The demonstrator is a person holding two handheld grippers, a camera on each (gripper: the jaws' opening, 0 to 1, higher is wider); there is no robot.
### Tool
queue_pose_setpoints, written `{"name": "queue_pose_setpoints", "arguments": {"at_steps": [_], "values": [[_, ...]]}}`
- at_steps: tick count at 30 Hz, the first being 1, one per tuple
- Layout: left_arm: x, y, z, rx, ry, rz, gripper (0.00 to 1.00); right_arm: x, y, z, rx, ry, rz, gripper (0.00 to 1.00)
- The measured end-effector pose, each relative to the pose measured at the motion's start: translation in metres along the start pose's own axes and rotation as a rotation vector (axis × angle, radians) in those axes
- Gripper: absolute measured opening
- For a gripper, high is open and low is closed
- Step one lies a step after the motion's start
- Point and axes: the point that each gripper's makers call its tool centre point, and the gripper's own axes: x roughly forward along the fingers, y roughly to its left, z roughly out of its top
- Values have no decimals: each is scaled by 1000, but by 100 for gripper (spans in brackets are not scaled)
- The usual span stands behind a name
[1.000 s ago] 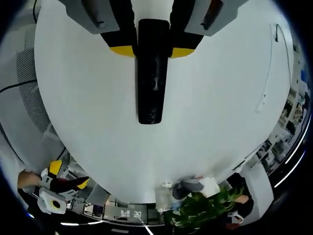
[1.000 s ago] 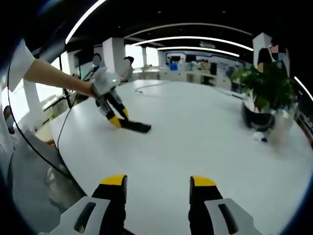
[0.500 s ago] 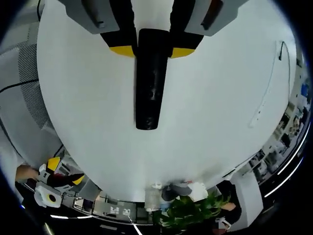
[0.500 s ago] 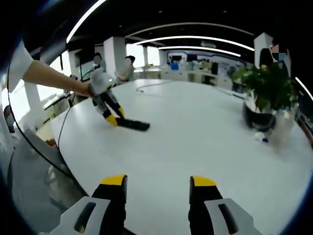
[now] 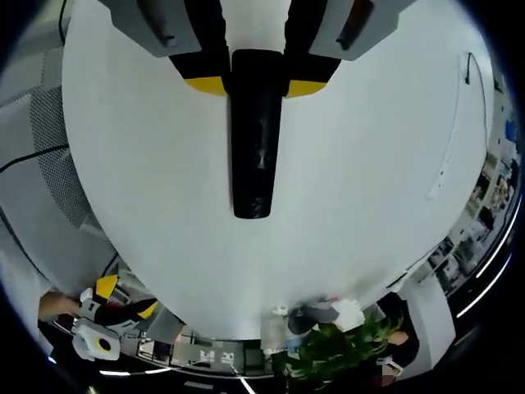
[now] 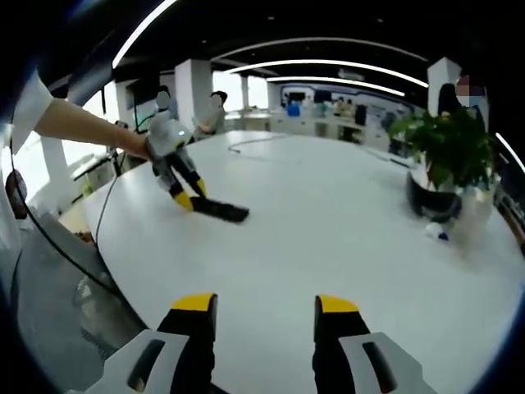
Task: Press the specified remote control buttons in sequence, fully releasing each button before pressing the next.
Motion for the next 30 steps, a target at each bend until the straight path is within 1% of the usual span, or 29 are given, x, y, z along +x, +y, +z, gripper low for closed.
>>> {"name": "queue_pose_setpoints", "arguments": {"at_steps": [6,12,15,22,23,25,30], "values": [[1,-9,2,31,7,-16,24,0,0,0,-4,0,0,45],[2,-19,4,76,43,-37,24,0,1,0,-5,-2,1,44],[2,-21,4,76,47,-41,24,0,1,0,-6,-2,2,44],[3,-30,4,60,32,-44,24,0,1,1,-6,-4,5,44],[3,-33,5,46,27,-57,24,0,2,1,-7,-5,6,44],[4,-37,5,58,26,-51,24,0,2,1,-7,-4,8,44],[4,-44,7,42,19,-47,24,0,2,0,-10,-1,12,44]]}}
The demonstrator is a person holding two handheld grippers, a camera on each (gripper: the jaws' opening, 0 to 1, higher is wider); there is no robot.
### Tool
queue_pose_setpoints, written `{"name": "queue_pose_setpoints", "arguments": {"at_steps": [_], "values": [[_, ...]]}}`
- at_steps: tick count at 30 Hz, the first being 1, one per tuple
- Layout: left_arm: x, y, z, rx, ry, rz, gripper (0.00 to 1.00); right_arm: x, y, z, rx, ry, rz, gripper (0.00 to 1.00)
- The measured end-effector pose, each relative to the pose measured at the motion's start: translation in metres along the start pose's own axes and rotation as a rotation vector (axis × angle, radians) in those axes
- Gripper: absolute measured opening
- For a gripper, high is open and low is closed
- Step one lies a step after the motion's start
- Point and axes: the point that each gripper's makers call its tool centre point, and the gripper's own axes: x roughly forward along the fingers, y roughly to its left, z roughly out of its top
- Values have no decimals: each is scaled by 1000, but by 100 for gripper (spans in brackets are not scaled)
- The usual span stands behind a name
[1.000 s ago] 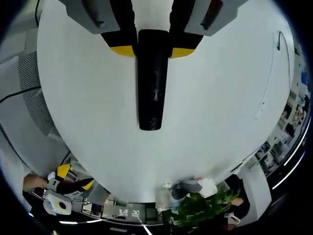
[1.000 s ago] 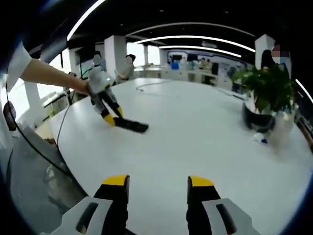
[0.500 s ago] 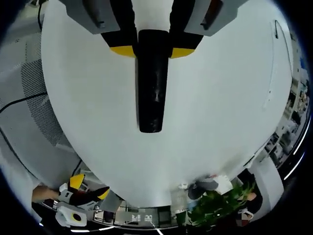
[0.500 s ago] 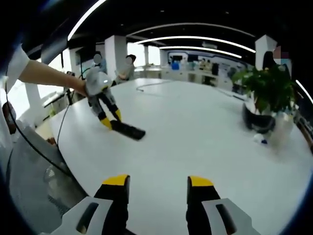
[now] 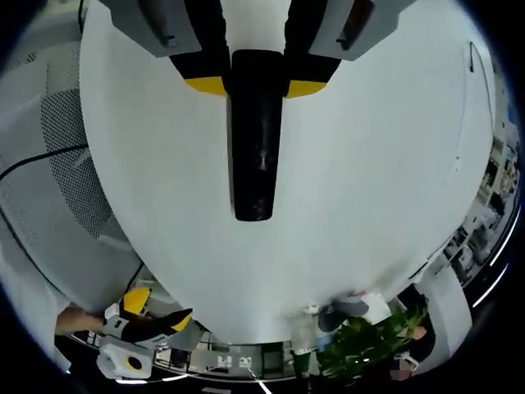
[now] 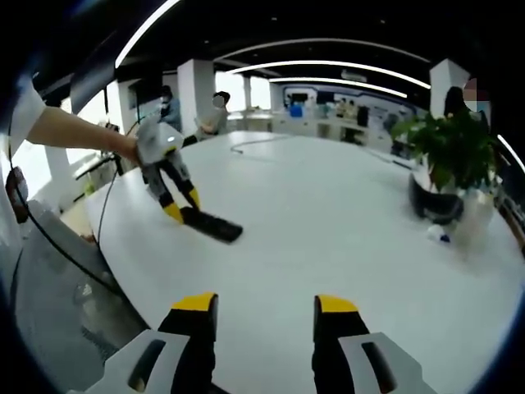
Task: Press the specified remote control buttons in sequence, fully releasing each button before pressing the next.
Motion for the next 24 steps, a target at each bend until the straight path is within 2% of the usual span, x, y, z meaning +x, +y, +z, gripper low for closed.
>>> {"name": "queue_pose_setpoints", "arguments": {"at_steps": [24], "values": [[2,-29,6,8,-13,-7,24,0,2,2,-4,-2,16,43]]}}
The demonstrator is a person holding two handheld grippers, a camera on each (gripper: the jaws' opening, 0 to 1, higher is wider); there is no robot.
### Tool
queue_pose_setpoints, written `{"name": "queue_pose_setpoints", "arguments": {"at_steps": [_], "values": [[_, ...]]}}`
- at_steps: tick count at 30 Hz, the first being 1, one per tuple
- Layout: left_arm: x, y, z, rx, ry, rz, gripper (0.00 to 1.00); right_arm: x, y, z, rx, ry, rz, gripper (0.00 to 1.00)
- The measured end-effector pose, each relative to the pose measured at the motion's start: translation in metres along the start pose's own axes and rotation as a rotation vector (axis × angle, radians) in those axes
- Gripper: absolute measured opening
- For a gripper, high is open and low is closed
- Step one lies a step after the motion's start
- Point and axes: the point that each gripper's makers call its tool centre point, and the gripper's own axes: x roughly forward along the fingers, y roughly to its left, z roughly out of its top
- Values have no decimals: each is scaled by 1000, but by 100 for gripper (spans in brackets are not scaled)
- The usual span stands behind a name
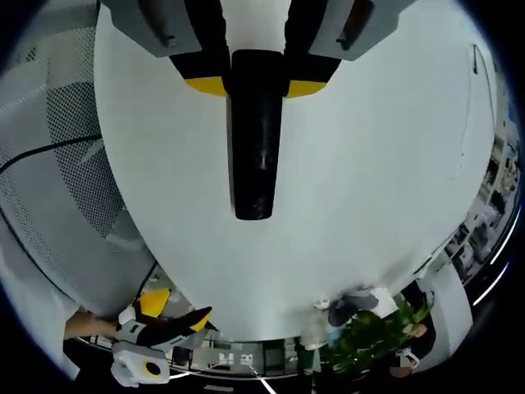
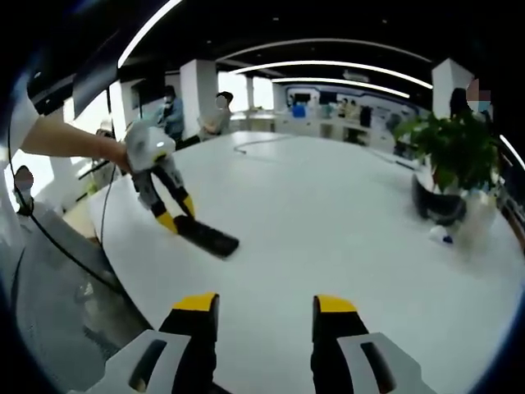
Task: Press the specified remote control buttons in sequence, fully releasing each button before pressing the next.
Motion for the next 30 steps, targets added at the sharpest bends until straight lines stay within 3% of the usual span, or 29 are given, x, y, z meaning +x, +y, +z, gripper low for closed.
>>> {"name": "queue_pose_setpoints", "arguments": {"at_steps": [30], "values": [[4,-39,10,-18,-27,9,24,0,3,1,6,-11,13,42]]}}
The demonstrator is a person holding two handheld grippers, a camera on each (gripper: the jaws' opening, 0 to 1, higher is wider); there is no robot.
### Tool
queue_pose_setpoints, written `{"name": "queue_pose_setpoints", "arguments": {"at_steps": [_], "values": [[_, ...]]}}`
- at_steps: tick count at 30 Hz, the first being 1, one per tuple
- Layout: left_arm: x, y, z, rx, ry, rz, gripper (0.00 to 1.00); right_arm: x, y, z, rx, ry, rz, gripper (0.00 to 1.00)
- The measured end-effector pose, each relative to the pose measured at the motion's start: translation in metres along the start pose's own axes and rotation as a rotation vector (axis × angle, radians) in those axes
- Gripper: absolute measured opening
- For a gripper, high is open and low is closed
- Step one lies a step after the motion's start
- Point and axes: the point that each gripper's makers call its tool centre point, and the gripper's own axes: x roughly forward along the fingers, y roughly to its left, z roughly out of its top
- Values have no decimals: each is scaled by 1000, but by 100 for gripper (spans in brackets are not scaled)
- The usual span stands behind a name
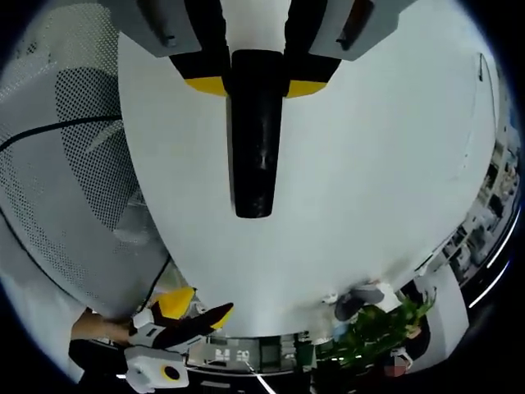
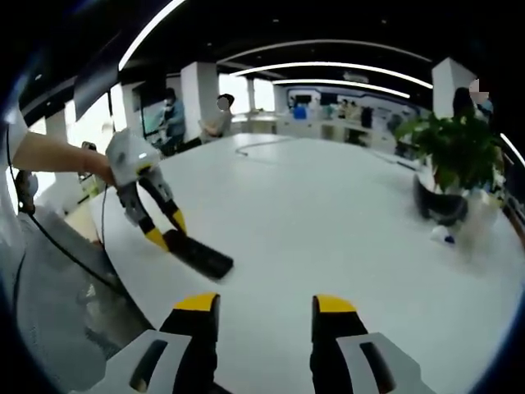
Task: Press the specified remote control buttons in sequence, fully releasing each button before pressing the next.
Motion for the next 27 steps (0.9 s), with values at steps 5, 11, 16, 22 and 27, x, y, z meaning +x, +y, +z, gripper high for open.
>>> {"name": "queue_pose_setpoints", "arguments": {"at_steps": [5,11,16,22,27], "values": [[1,-8,1,0,-4,-1,24,1,3,-1,-6,5,13,42],[1,-12,2,6,4,-5,24,1,4,-1,-5,9,19,42],[2,-13,3,-3,5,-1,24,2,5,-2,-5,14,28,41],[3,-17,4,3,15,-4,24,2,6,-3,-6,18,35,40],[3,-20,5,9,21,-9,24,2,6,-3,-7,21,36,40]]}}
